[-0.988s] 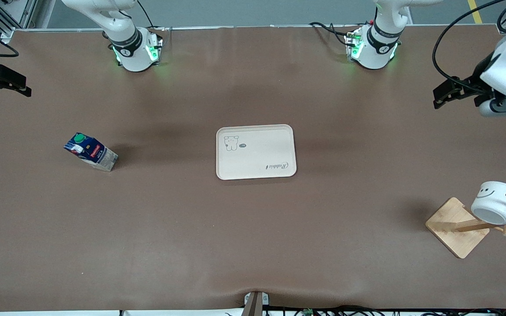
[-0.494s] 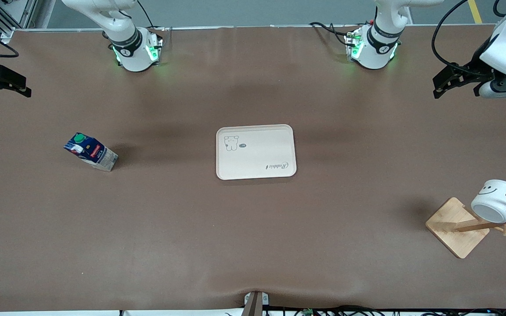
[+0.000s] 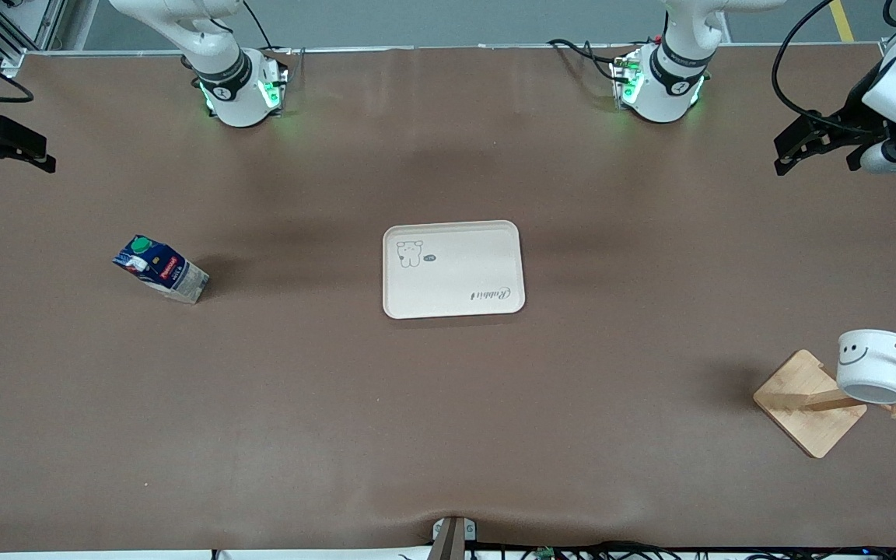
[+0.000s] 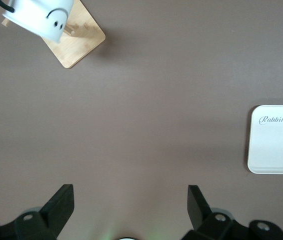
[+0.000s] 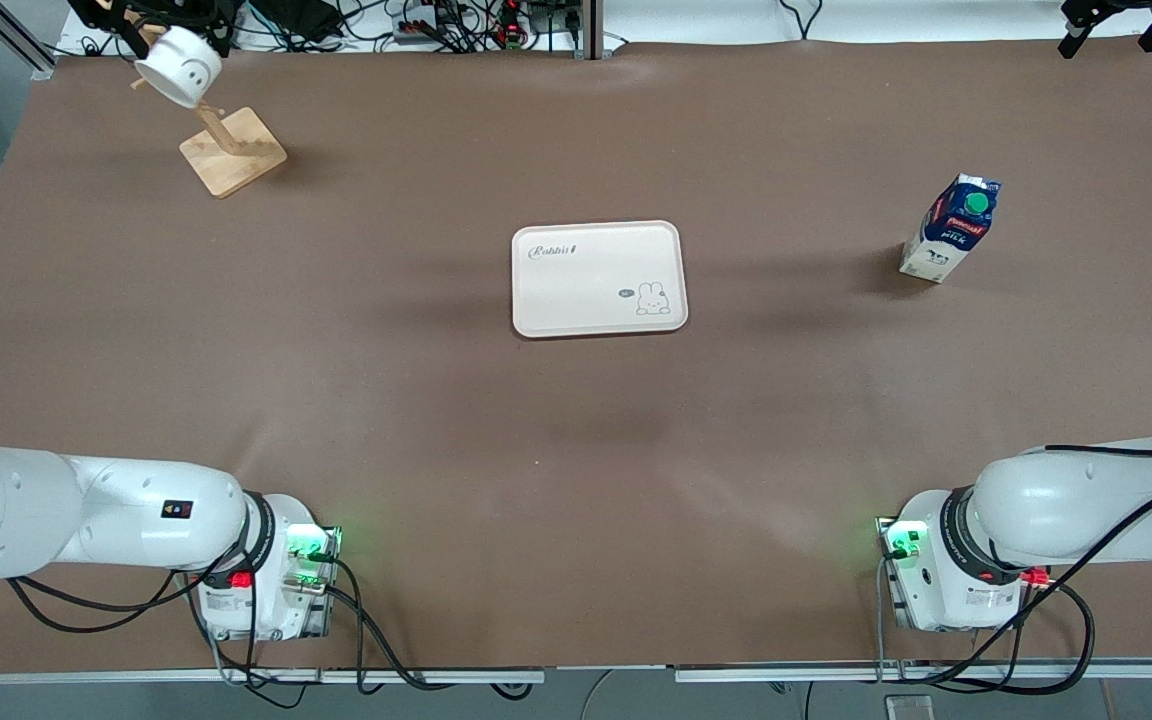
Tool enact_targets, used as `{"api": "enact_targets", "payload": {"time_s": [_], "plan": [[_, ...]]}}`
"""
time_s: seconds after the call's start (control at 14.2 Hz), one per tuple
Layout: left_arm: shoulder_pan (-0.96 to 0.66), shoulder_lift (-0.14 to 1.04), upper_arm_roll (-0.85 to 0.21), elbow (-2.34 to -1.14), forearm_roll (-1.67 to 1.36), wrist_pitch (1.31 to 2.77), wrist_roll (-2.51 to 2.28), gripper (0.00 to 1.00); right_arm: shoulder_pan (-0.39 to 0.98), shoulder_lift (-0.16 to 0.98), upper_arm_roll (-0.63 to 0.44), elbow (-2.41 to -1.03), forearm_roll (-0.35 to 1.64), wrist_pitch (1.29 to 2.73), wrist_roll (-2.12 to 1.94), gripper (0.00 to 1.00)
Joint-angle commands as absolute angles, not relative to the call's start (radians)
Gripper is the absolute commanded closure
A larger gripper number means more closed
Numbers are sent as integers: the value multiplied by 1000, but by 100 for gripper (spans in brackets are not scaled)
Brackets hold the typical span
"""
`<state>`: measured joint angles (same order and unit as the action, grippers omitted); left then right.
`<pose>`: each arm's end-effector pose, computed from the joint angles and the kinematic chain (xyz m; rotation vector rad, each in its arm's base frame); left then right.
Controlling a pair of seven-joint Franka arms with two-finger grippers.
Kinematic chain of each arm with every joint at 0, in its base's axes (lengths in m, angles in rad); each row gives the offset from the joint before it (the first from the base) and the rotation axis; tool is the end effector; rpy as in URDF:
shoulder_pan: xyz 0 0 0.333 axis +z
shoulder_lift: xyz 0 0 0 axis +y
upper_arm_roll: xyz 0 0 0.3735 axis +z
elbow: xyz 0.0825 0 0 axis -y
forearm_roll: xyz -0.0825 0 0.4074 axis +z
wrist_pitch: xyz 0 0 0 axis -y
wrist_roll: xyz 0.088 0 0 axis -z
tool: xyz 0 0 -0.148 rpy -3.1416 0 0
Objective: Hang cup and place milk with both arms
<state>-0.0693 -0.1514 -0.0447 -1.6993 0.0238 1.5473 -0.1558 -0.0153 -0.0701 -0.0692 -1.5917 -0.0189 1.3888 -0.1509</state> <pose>0.5154 -0.0574 0.6584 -3.1105 -0.0667 -0.0052 0.5244 -0.0490 0.6554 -3.1312 -0.1013 0.2097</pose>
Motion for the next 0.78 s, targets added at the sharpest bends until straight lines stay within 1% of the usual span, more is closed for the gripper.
{"api": "enact_targets", "payload": {"time_s": [0.0, 0.71], "plan": [[-54, -132, -43, -1663, 21, 1522, -161, 0, -28, -71, -61, -1591, -26, 1390, -161, 0], [-32, -123, -46, -1663, 20, 1522, -157, 0, -26, -71, -61, -1589, -25, 1391, -160, 0]]}}
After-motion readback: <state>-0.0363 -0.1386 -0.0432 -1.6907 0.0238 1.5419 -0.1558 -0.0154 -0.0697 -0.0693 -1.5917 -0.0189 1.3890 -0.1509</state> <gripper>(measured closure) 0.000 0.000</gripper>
